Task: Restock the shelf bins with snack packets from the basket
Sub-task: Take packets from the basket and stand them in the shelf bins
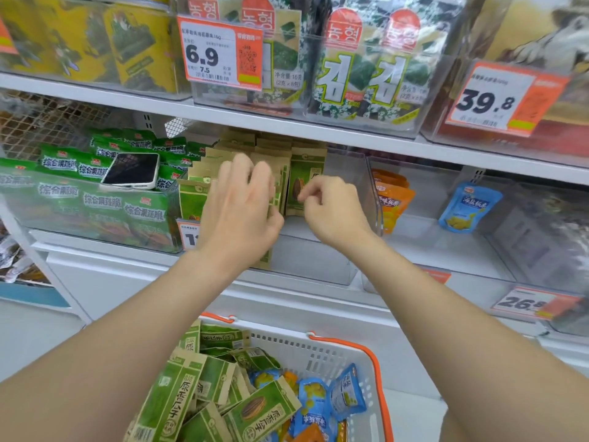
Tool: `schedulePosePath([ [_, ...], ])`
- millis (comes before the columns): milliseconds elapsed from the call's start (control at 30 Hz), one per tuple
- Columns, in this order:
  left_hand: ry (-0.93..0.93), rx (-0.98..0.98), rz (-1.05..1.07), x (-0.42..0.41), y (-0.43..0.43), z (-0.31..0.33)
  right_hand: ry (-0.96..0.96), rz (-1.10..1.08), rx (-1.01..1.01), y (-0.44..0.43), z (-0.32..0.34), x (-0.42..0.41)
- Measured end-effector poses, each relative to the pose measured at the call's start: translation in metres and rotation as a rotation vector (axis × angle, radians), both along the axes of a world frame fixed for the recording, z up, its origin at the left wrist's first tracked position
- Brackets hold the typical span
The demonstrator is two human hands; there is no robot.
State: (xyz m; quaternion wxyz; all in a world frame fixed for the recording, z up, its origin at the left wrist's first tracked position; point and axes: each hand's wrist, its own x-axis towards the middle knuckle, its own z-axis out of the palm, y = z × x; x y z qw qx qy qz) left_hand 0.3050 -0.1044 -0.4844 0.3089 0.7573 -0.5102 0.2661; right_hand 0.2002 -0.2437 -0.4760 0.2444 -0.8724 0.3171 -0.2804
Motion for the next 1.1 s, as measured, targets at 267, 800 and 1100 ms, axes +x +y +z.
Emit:
schedulePosePath([
  [267,0.208,0.782,-0.025,-0.019,0.046,-0.055,0.705,0.452,-0.225,0.074,-0.013,-0.053],
  [800,0.106,1.862,-0.384,-0.093,0.134,-0.229,1.546,0.696,-0.162,0.163,-0.118,-0.111],
  [1100,0.103,1.822,-0.472,-0.102,0.128,-0.228,1.491,0.725,-0.216,0.171,-0.114,-0.111],
])
